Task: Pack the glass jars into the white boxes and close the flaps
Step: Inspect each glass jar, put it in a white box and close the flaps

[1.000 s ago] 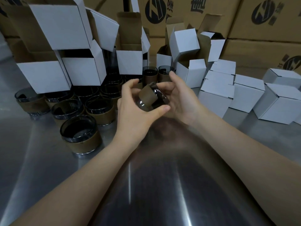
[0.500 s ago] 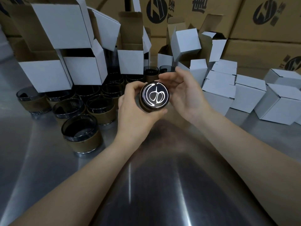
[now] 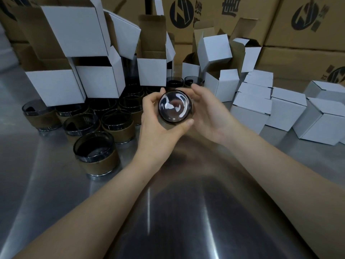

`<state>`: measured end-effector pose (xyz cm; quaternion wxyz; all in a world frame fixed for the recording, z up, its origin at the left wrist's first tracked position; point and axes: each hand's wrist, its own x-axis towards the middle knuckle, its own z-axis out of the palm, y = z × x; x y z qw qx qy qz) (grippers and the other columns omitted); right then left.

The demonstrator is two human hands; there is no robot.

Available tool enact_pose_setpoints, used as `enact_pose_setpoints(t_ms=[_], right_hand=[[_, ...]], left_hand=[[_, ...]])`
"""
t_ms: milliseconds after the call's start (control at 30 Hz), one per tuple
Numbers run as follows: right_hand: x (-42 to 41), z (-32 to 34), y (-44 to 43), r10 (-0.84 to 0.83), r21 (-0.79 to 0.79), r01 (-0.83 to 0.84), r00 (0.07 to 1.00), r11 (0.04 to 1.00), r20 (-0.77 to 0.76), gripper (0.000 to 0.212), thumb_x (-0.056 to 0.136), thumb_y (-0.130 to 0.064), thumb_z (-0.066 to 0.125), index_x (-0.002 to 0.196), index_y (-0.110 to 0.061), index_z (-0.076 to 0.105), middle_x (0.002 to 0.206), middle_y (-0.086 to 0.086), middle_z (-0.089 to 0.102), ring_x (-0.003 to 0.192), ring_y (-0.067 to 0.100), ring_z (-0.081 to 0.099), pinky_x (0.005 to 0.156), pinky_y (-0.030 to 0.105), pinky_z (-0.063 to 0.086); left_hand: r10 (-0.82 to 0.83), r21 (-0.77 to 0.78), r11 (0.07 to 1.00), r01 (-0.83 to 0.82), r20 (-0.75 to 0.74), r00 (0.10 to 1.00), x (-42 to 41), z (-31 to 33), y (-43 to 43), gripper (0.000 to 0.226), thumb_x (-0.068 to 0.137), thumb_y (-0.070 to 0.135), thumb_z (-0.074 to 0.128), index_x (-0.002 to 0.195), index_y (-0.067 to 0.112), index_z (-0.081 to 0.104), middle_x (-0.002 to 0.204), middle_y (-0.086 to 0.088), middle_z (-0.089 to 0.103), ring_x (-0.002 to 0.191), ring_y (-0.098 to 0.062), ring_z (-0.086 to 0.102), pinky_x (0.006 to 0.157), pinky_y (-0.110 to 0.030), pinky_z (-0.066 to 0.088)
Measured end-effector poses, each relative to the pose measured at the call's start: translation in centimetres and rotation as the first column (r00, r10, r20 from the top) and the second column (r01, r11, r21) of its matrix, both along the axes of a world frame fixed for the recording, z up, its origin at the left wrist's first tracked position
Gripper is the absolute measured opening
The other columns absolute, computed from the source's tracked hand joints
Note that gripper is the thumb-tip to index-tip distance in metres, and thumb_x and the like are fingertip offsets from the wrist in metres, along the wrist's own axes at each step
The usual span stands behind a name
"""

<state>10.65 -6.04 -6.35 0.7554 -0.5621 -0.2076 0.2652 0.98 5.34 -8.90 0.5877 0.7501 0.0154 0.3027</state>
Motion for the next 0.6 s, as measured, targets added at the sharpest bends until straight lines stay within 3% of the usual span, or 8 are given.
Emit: enact_pose_setpoints(t_ms=[133, 300, 367, 467, 600], right_hand=[[-0.46, -0.06, -0.2, 0.206, 0.048, -0.201, 0.965, 0.978, -0.161, 0.045, 0.1, -0.044, 0.042, 0.134, -0.017, 0.055, 0.125, 0.013, 0.065, 0.11, 0.027, 0.066, 0.084, 0.041, 0.056], [0.05, -0.04, -0.44, 0.235, 0.198, -0.198, 0.954, 0.96, -0.184, 0.05, 0.096, -0.039, 0.052, 0.14, -0.014, 0.046, 0.135, 0.02, 0.055, 0.118, 0.035, 0.061, 0.087, 0.045, 0.054], [0.25, -0.15, -0.63, 0.247, 0.295, -0.178, 0.944, 0.939, -0.216, 0.055, 0.093, -0.03, 0.058, 0.142, -0.013, 0.041, 0.139, 0.024, 0.05, 0.123, 0.041, 0.056, 0.093, 0.048, 0.051], [0.29, -0.26, -0.61, 0.197, 0.339, -0.13, 0.965, 0.932, -0.172, 0.044, 0.088, -0.018, 0.061, 0.129, -0.007, 0.05, 0.124, 0.021, 0.062, 0.118, 0.036, 0.06, 0.093, 0.045, 0.053], [0.1, -0.32, -0.23, 0.061, 0.264, -0.052, 0.998, 0.963, -0.023, 0.04, 0.087, -0.008, 0.062, 0.125, -0.001, 0.056, 0.119, 0.017, 0.063, 0.11, 0.026, 0.063, 0.087, 0.031, 0.055]], left_hand=[[-0.07, -0.066, 0.995, 0.072, 0.036, 0.997, 0.04, 0.13, -0.14, 0.07, 0.078, 0.011, 0.079, 0.131, 0.023, 0.037, 0.129, 0.01, 0.049, 0.118, 0.007, 0.049, 0.099, -0.011, 0.042], [-0.052, -0.202, 0.978, 0.06, 0.045, 0.998, 0.13, 0.12, -0.05, 0.061, 0.082, 0.021, 0.074, 0.131, 0.026, 0.037, 0.134, 0.006, 0.048, 0.122, -0.001, 0.051, 0.099, -0.018, 0.046], [-0.009, -0.307, 0.952, 0.014, 0.018, 1.0, 0.22, 0.27, 0.03, 0.054, 0.085, 0.023, 0.071, 0.128, 0.025, 0.037, 0.133, 0.0, 0.049, 0.115, 0.001, 0.055, 0.091, -0.017, 0.049], [0.034, -0.4, 0.916, -0.035, -0.009, 0.999, 0.37, 0.45, 0.1, 0.041, 0.09, 0.023, 0.067, 0.12, 0.02, 0.04, 0.12, -0.004, 0.057, 0.088, 0.009, 0.062, 0.077, -0.013, 0.051], [0.073, -0.379, 0.922, -0.08, -0.033, 0.997, 0.36, 0.44, -0.05, 0.02, 0.092, 0.017, 0.065, 0.107, 0.017, 0.052, 0.097, 0.006, 0.059, 0.078, 0.011, 0.058, 0.085, -0.027, 0.051]])
